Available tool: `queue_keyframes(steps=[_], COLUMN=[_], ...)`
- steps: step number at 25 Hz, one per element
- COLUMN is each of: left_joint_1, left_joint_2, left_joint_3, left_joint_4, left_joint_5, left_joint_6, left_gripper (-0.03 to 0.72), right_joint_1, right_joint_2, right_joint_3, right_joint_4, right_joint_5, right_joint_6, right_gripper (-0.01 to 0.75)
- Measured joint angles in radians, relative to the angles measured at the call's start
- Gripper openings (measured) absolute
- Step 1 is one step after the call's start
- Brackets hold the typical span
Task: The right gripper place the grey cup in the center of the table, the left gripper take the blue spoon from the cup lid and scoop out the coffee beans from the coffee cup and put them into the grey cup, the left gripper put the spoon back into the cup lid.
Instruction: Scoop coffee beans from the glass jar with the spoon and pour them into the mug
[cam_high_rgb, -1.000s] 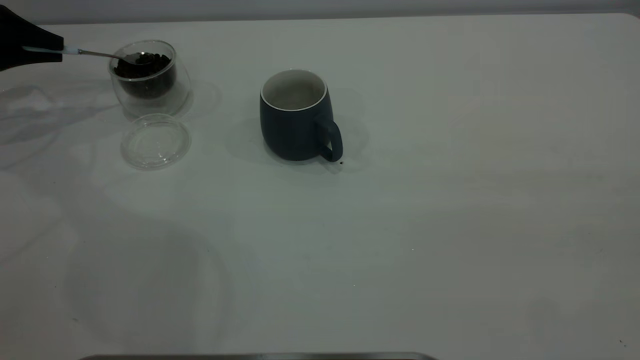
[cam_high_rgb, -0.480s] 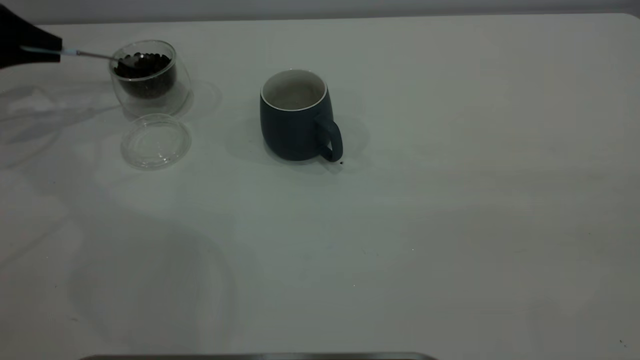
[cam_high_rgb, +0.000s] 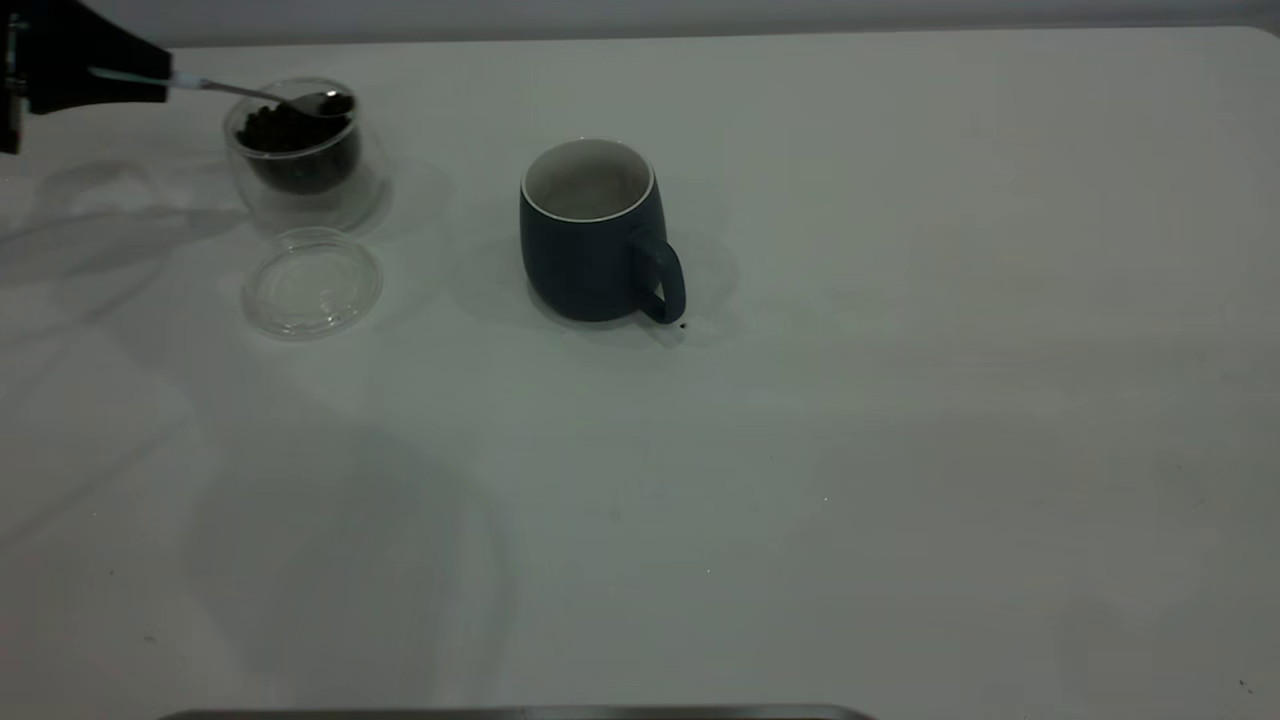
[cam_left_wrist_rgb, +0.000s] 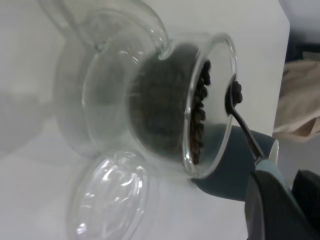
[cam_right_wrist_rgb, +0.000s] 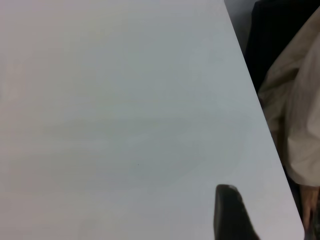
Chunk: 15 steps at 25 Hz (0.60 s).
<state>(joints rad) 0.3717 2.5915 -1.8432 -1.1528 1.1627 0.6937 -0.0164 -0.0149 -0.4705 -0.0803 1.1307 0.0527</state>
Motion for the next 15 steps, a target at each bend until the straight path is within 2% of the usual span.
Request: queue_keyframes(steps=[5,15], left_joint_1=[-0.049,-0.072], left_joint_2=[0.000,0.000], left_joint_3=[0.000,0.000], left_joint_4=[-0.002,-0.002], left_joint_5=[0.003,0.003], left_joint_6=[0.000,-0.007], left_gripper=[0.125,0.125], right_joint_1=[0.000,0.000], right_joint_2=[0.000,0.000], right_joint_3=[0.000,0.000], right_joint_4=[0.000,0.000], right_joint_5=[0.000,0.000], right_joint_6=[0.000,0.000], right_gripper=[0.364,0.364])
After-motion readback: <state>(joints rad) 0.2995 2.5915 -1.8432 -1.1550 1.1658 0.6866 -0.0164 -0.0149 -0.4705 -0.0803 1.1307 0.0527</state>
